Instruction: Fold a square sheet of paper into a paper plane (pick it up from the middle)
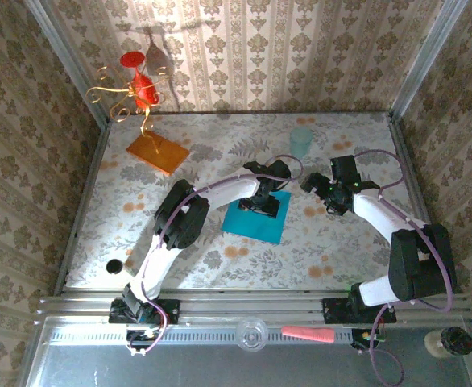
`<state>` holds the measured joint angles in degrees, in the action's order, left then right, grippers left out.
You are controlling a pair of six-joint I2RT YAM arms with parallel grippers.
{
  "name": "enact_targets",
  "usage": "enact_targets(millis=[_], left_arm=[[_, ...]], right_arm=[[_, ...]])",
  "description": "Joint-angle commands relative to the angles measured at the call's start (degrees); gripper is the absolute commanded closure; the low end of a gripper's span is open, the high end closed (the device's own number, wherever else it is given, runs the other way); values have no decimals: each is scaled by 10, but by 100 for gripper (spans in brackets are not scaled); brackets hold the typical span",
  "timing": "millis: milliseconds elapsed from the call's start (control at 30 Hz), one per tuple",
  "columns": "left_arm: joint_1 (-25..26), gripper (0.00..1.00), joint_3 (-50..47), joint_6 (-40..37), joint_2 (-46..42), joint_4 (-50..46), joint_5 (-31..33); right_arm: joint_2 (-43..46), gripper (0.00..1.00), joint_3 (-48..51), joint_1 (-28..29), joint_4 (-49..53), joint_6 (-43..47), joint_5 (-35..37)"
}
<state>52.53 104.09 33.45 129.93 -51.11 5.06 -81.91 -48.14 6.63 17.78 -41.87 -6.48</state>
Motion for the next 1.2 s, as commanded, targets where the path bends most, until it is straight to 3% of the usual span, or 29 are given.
enact_targets(millis=[0, 667, 800, 967, 1167], left_arm=[[1, 23, -29, 12, 25, -10, 2], [-6, 33, -54, 19, 21, 3, -4], [-10, 39, -58, 19, -2, 10, -7], [-24, 57, -103, 18, -98, 62, -6], [-67, 68, -222, 27, -260, 200, -60]], right_arm=[[-7, 0, -3, -2, 0, 8, -6], [-19, 0, -4, -2, -2, 2, -6], [-19, 0, -4, -2, -1, 2, -6], [-14, 0, -10, -2, 1, 3, -8], [-10, 0, -9, -2, -20, -2, -37]])
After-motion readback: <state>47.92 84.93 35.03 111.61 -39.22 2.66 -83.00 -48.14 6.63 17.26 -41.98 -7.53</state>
